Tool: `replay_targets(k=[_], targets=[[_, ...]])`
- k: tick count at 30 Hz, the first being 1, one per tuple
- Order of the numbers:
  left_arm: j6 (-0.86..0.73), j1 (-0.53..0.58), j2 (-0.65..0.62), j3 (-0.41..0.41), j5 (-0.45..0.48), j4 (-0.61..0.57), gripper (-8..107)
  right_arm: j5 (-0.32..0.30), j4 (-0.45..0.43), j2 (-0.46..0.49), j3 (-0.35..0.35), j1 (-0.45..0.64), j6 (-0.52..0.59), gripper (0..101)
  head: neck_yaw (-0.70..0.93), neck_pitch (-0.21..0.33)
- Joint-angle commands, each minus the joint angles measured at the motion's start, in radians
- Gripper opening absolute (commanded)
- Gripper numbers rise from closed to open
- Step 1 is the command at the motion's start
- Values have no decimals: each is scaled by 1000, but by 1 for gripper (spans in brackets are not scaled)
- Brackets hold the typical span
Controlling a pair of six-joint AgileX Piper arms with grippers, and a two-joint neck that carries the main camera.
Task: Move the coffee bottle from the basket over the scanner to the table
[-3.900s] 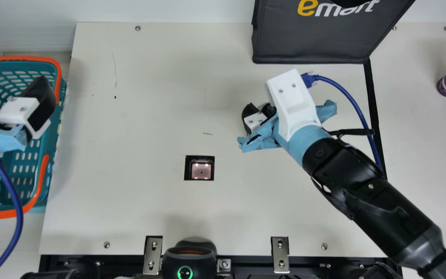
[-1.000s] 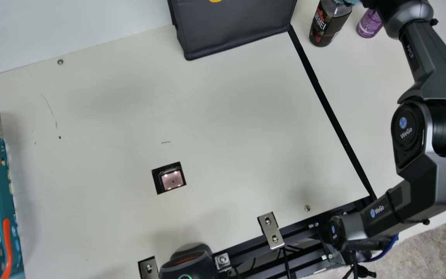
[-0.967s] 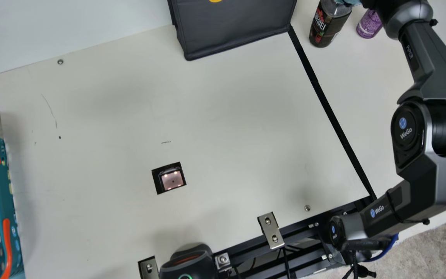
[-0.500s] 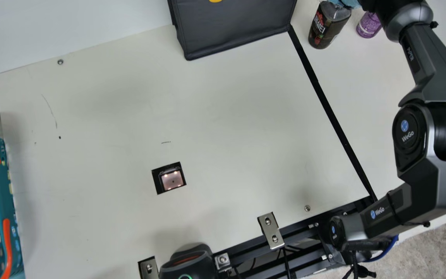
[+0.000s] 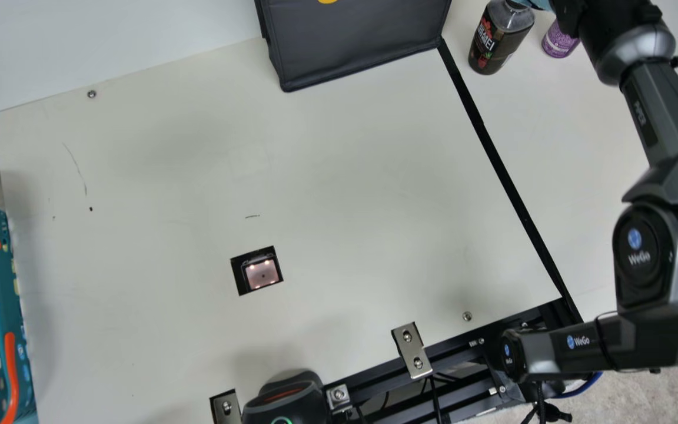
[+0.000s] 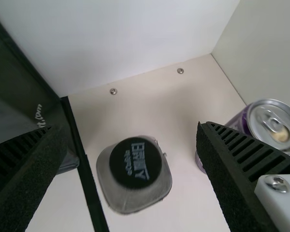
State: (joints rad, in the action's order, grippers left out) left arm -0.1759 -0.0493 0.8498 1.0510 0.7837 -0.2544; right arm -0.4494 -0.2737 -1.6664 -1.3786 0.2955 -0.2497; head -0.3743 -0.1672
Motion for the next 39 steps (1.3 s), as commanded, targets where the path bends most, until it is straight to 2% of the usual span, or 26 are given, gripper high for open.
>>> replay_targets(k=[1, 11, 20, 21, 22, 36, 39], targets=[[0, 0, 0, 0, 0, 0, 90, -13, -4, 64, 29, -12, -12, 95, -2, 29], [0, 0, 0, 0, 0, 0, 90, -159, 2, 327, 130, -100, -46, 95, -2, 29], [0, 0, 0, 0, 0, 0, 90, -308, -15, 556, 183, -207, -84, 95, -2, 29], [0, 0, 0, 0, 0, 0, 90, -280, -9, 494, 180, -188, -79, 95, -2, 29], [7, 3, -4, 6, 17, 9, 90, -314, -3, 535, 183, -204, -70, 95, 21, 29], [107, 47, -57, 93, 262, 140, 90, -559, 140, 746, 171, -260, 104, 95, 347, 29], [129, 57, -69, 112, 315, 168, 90, -612, 171, 791, 168, -272, 142, 95, 347, 29]])
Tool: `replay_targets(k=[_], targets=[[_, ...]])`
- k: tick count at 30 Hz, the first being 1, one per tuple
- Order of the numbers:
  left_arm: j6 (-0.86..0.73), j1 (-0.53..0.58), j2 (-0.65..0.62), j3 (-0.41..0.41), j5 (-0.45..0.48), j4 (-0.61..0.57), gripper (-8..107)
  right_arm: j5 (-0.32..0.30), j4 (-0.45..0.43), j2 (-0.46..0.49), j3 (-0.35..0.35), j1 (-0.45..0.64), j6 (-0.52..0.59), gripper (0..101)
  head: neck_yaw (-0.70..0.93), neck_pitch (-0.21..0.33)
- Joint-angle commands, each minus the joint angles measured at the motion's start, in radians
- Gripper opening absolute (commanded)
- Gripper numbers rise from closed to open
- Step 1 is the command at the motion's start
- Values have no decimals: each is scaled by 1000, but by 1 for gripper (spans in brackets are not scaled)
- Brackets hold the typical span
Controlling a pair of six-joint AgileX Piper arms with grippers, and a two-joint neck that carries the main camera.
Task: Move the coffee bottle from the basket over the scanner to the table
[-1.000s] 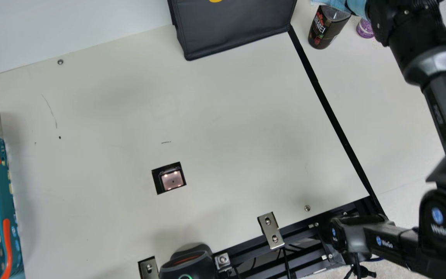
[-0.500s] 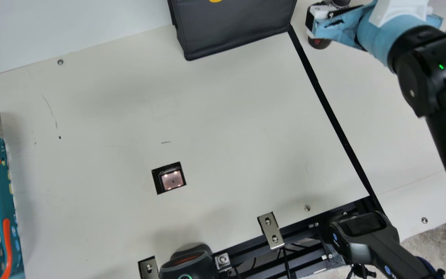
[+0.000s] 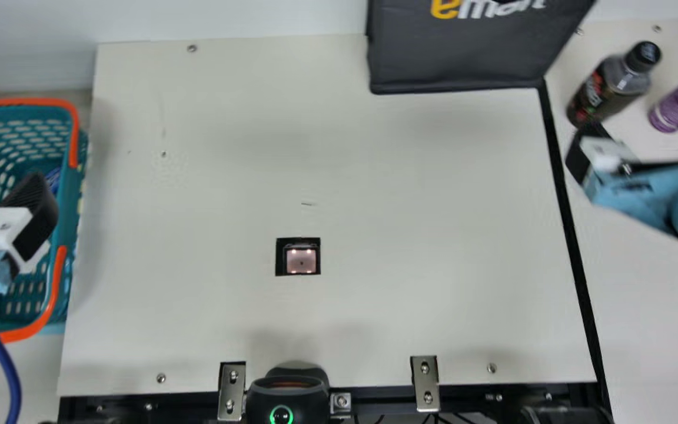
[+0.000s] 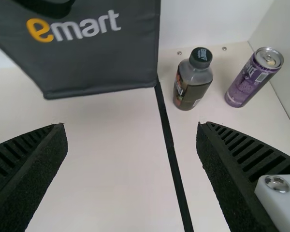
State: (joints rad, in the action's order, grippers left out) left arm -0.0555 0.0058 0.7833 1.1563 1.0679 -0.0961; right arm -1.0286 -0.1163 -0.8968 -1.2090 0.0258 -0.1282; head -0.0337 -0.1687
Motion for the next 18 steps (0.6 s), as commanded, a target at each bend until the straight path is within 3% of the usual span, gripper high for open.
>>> replay_targets(k=[1, 6, 9, 10, 13, 18], targets=[[16, 5, -6, 13, 48, 19, 90, -50, 24, 37, -2, -7, 33, 95, 6, 30], [51, 21, -25, 44, 135, 65, 90, -137, 75, 112, -6, -27, 95, 95, 6, 30], [56, 21, -27, 47, 133, 69, 90, -184, 102, 153, -9, -37, 128, 95, 6, 30], [56, 21, -27, 47, 141, 69, 90, -157, 90, 136, -7, -36, 116, 95, 6, 30], [56, 21, -27, 47, 143, 69, 90, -193, 106, 158, -8, -37, 128, 95, 6, 30], [56, 21, -27, 47, 145, 69, 90, -193, 106, 160, -8, -37, 128, 95, 6, 30]])
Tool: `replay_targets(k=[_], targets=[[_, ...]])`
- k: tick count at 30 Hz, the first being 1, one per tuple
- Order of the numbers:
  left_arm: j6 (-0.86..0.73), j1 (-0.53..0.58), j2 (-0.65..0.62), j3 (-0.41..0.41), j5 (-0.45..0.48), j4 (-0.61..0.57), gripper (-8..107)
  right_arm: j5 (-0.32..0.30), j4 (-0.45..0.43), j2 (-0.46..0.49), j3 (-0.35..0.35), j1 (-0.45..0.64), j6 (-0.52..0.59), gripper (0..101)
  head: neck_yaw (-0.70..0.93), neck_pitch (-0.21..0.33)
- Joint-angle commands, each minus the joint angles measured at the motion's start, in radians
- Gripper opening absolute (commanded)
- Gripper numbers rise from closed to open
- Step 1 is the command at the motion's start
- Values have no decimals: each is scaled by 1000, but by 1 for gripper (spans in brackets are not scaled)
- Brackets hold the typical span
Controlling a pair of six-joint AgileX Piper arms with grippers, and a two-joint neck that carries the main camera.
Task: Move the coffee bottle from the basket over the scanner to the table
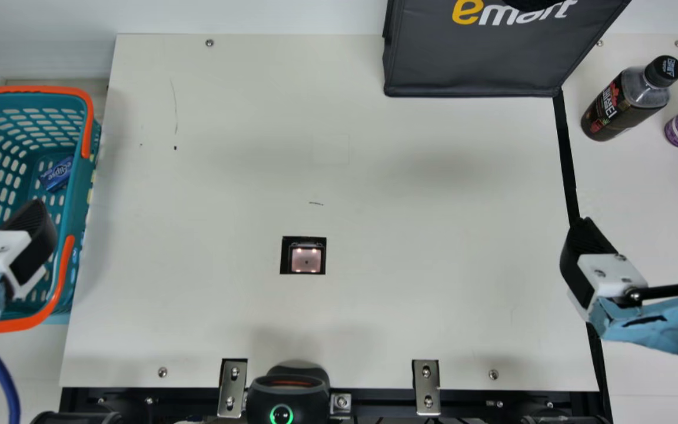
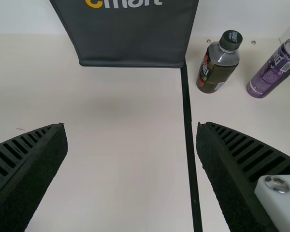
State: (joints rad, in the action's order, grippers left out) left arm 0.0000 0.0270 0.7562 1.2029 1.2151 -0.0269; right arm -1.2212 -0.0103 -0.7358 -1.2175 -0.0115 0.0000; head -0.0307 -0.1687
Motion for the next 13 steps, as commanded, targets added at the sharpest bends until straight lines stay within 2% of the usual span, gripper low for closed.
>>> replay_targets(k=[1, 13], targets=[[0, 0, 0, 0, 0, 0, 90, 0, 0, 0, 0, 0, 0, 95, 3, 30], [0, 0, 0, 0, -1, 0, 90, 0, 0, 0, 0, 0, 0, 95, 3, 30]])
